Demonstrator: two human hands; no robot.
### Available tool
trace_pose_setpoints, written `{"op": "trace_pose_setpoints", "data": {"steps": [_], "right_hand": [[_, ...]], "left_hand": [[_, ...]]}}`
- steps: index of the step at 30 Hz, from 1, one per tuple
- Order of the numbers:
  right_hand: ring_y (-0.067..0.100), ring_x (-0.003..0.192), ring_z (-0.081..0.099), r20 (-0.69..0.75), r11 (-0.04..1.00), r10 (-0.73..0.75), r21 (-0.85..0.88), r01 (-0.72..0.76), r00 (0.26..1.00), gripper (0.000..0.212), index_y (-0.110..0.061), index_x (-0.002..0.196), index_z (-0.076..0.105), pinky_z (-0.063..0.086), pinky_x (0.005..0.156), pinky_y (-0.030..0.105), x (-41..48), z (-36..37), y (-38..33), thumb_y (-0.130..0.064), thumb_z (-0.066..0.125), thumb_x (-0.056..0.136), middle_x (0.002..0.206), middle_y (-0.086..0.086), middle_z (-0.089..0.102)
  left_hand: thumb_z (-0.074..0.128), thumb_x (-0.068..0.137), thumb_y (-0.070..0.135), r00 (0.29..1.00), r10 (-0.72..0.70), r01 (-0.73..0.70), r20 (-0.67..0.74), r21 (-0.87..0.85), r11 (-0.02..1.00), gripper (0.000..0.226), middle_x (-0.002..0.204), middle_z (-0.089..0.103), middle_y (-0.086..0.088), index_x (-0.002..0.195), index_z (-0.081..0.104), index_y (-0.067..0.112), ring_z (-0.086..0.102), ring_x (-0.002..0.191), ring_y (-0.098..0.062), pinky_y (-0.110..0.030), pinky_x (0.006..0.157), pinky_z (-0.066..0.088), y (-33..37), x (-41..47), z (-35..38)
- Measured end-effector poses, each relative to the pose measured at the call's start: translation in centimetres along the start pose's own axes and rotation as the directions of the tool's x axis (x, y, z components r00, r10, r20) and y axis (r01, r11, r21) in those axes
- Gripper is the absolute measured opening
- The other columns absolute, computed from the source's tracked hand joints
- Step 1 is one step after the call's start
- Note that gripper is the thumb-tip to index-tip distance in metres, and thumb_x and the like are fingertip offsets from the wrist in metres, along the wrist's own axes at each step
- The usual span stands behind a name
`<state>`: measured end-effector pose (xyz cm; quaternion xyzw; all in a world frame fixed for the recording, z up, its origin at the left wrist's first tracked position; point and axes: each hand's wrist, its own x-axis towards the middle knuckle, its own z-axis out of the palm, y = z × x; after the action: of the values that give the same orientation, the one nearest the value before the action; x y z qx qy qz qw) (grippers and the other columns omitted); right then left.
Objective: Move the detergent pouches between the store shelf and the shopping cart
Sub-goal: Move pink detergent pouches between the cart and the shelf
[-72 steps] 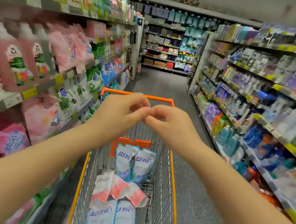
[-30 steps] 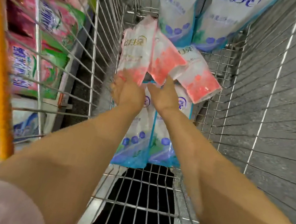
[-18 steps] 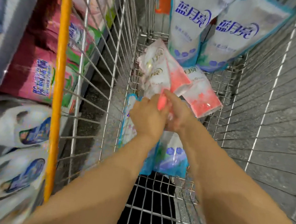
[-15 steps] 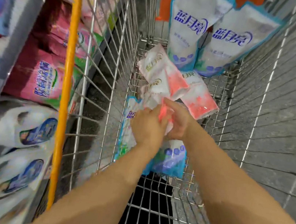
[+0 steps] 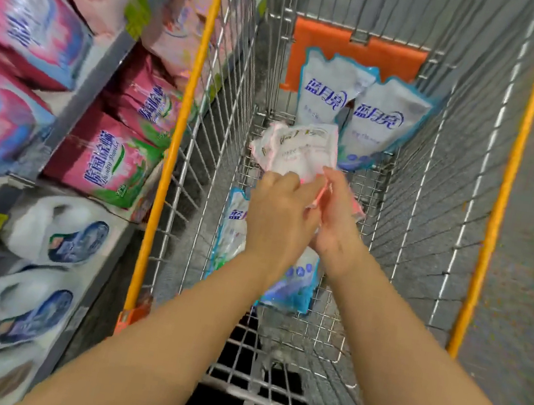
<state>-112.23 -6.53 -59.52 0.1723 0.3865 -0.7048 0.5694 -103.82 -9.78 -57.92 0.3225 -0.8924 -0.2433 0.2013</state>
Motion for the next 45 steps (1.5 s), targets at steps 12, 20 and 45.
{"op": "trace_pose_setpoints", "data": {"steps": [12,20,45], "right_hand": [[0.024,0.081,0.067,0.523,0.971,-0.133,-0.102,0.217,0.842,0.061,-0.002,0.107,0.061,0.052,0.085,0.035,-17.9,10.0,-4.1,-0.022,0.076,0.051,0.091,0.013,0.069],[0.027,0.088,0.063,0.787,0.927,-0.004,-0.228,0.297,0.617,0.095,-0.006,0.12,0.058,0.048,0.086,0.041,-27.4,19.8,0.8,-0.028,0.088,0.033,0.101,0.013,0.065],[0.017,0.1,0.068,0.95,0.76,0.307,-0.212,0.615,-0.053,0.046,-0.022,0.119,0.058,0.057,0.083,0.032,-55.7,48.5,53.1,-0.028,0.073,0.075,0.108,0.003,0.071]], "left_hand": [[0.047,0.073,0.054,0.928,-0.165,0.035,-0.333,-0.362,0.932,0.066,0.116,0.046,-0.005,0.126,0.055,0.017,0.037,0.103,0.001,-0.018,0.097,0.032,11.9,-2.9,-17.8],[0.065,0.081,0.043,0.89,-0.45,0.172,-0.073,-0.86,0.48,0.079,0.119,0.056,0.004,0.144,0.023,0.017,0.062,0.107,-0.022,-0.042,0.089,0.052,12.4,-6.4,-34.2],[0.079,0.07,0.011,0.41,-0.323,-0.049,-0.853,-0.374,0.926,0.06,0.108,0.068,-0.001,0.116,0.046,0.031,0.069,0.094,-0.014,-0.032,0.08,0.057,-4.2,-49.9,-79.4]]}}
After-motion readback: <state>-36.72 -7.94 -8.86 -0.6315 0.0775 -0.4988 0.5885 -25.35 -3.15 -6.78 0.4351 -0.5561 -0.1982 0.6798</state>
